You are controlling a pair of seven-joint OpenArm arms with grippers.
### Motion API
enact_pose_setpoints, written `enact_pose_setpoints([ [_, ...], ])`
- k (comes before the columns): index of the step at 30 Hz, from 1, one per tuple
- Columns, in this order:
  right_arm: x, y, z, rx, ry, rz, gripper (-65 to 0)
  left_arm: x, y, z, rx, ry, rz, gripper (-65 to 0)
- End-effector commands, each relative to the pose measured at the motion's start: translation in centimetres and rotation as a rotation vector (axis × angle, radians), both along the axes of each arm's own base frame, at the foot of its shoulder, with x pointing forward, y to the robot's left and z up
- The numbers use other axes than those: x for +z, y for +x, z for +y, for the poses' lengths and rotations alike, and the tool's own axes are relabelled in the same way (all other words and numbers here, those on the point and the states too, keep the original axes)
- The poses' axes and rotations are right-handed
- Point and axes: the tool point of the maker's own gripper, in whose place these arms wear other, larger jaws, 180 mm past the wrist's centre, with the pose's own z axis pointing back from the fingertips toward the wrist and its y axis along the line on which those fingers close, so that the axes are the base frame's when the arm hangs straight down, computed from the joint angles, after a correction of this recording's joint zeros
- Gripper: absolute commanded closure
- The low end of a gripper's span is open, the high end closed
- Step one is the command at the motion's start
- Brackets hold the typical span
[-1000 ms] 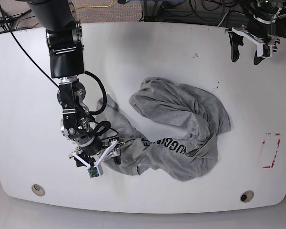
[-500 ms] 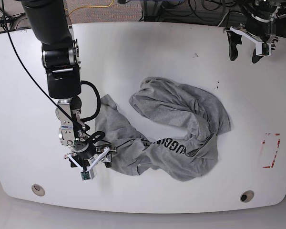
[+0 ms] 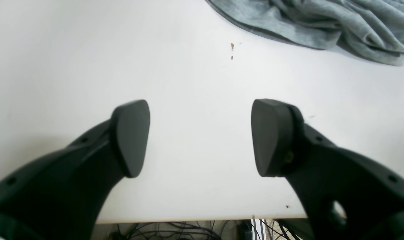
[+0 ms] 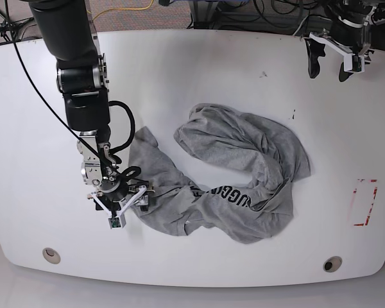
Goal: Fold the T-shirt properly
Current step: 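Lift and drag the grasped shirt edge with the right gripper away from the shirt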
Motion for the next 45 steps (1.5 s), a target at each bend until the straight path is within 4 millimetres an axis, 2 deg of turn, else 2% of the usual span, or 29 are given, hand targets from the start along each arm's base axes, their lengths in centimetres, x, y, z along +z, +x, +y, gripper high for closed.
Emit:
enact_pose_setpoints([
  [1,2.0,1.4,1.5,0.008,0.036,-0.064,-46.0,0.8,0.2,0.0,-0.007,-0.001,-0.031,-44.3],
  [6,1.5,1.1,2.4,0.015,0.050,-0.052,-46.0,0.8,0.2,0.0,-0.007,-0.002,-0.033,-44.3],
  [8,0.7,0.5,3.5,0.025,0.065,-0.036,-46.0,0.8,0.2,0.0,-0.007,-0.002,-0.033,-44.3],
  [11,0.0,-0.1,4.1,0.030,0.075,-0.023,-45.8,0.8,0.2,0.0,-0.007,-0.002,-0.033,-44.3],
  [14,-0.4,-0.4,4.3,0.031,0.078,-0.015,-43.0,0.8,0.3,0.0,-0.009,-0.002,-0.033,-44.3],
  [17,-0.5,-0.6,4.6,0.033,0.084,-0.021,-32.3,0.9,0.3,0.0,-0.011,0.001,-0.034,-44.3],
  [19,-0.6,-0.7,4.9,0.035,0.090,-0.024,-20.9,0.9,0.3,0.0,-0.012,0.002,-0.034,-44.3],
  [20,-0.6,-0.7,4.9,0.035,0.090,-0.024,-17.6,0.9,0.3,0.0,-0.012,0.002,-0.034,-44.4],
  [21,-0.7,-0.8,4.6,0.033,0.086,-0.022,-9.8,0.9,0.3,0.0,-0.012,0.002,-0.034,-44.4],
  [23,-1.0,-1.1,4.7,0.033,0.086,-0.017,-1.4,0.9,0.4,0.0,-0.011,0.001,-0.034,-44.4],
  [25,-0.7,-1.1,4.8,0.038,0.088,-0.032,0.0,0.9,0.4,0.1,-0.012,0.002,-0.034,-44.4],
  [27,-0.6,-1.7,4.1,0.031,0.073,-0.047,-0.8,0.9,0.4,0.1,-0.013,0.005,-0.035,-44.4],
  [33,0.0,-5.1,4.2,0.068,0.041,-0.044,-1.1,0.7,0.5,-0.5,-0.032,-0.002,-0.031,-44.6],
  [36,0.1,-7.2,3.5,0.054,0.038,-0.035,-1.1,0.7,0.8,-0.9,-0.069,0.004,-0.024,-44.6],
  [39,0.2,-10.0,3.1,0.024,0.056,-0.021,-1.1,0.2,1.0,-1.4,-0.108,0.007,0.009,-44.6],
  [45,0.1,-15.6,1.8,-0.007,0.046,0.011,-1.1,-0.1,1.9,-1.2,-0.115,0.024,0.043,-44.6],
])
